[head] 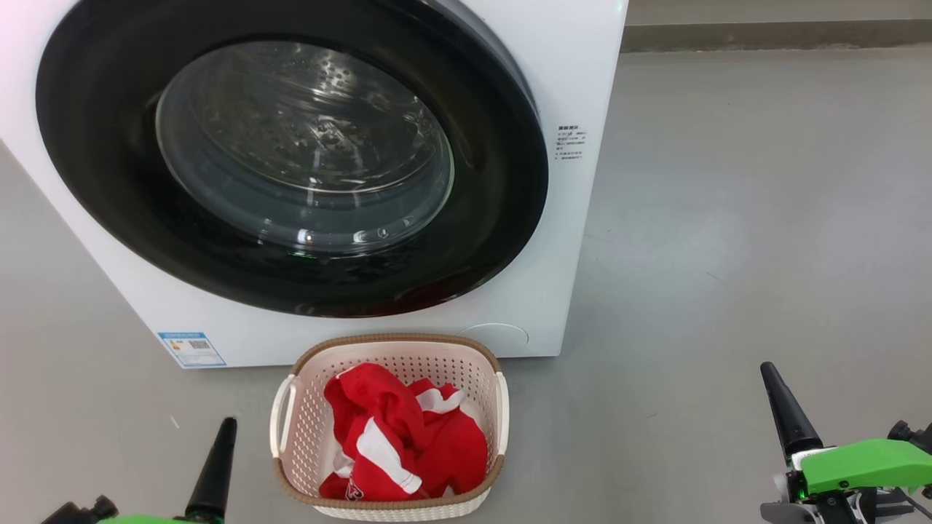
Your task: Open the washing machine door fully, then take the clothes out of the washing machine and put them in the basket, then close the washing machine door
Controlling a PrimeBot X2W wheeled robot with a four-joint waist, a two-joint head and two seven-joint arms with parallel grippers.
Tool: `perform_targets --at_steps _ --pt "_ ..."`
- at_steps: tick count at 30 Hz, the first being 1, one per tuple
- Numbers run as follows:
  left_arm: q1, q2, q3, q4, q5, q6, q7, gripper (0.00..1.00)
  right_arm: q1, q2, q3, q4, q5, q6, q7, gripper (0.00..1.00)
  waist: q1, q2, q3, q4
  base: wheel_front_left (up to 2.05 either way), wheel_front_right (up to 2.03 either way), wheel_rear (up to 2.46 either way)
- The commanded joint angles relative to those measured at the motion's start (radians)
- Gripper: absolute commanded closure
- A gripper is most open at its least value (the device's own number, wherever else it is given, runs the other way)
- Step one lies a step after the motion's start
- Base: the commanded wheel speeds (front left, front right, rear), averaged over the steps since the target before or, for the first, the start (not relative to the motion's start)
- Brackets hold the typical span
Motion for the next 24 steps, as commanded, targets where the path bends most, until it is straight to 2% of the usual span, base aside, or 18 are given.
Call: perform_targets --at_steps 1,24 --pt "-0.045 0.009 0.034 -0.029 -0.030 -0.006 0.009 1.00 -0.052 -0.018 0.014 -0.032 0.030 0.000 0.008 1.00 -0.0001 0.0000 -0.001 0.001 0.00 0.00 0.00" --pt "-0.069 -0.002 0.046 -0.033 -0.231 -0.007 0.065 1.00 -0.075 -0.020 0.003 -0.050 0.239 -0.001 0.066 1.00 -0.0001 0.0000 -0.011 0.009 0.00 0.00 0.00"
